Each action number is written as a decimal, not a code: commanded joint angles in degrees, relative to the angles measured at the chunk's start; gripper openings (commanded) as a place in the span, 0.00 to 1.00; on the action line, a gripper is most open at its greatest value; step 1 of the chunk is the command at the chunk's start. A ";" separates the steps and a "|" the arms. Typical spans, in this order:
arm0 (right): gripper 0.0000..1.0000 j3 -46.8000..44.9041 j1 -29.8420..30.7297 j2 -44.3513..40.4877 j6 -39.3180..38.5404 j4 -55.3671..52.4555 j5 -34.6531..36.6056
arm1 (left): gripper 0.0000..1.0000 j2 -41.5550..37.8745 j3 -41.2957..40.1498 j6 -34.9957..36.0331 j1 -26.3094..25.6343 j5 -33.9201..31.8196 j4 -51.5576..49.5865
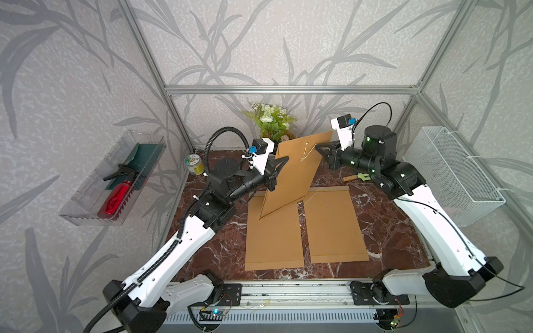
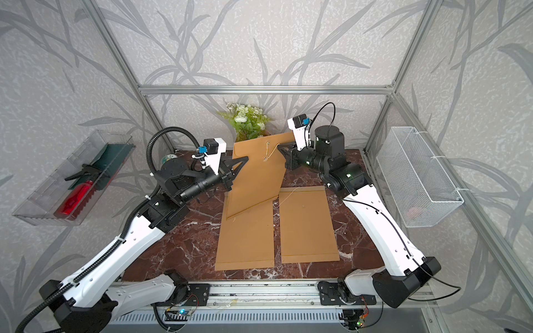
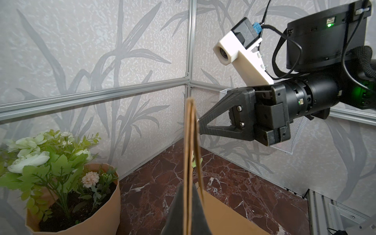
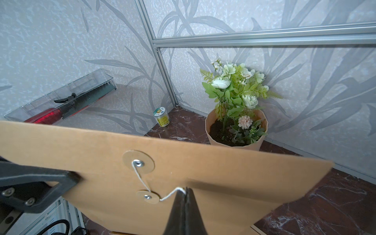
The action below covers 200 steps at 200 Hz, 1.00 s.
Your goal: Open the file bag
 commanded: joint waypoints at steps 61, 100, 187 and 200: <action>0.00 4.68 0.25 2.01 0.85 0.46 -4.11 | 0.00 0.32 -0.75 -0.74 -0.02 1.36 2.59; 0.00 5.35 1.17 2.35 1.03 0.89 -4.89 | 0.00 1.31 -0.82 -1.78 -0.08 1.68 4.12; 0.00 6.05 2.59 2.35 1.19 1.08 -6.30 | 0.00 2.78 -1.74 -3.48 -0.08 0.72 6.82; 0.00 6.25 2.96 2.53 1.20 1.06 -6.40 | 0.00 2.94 -1.85 -3.78 -0.07 0.57 7.45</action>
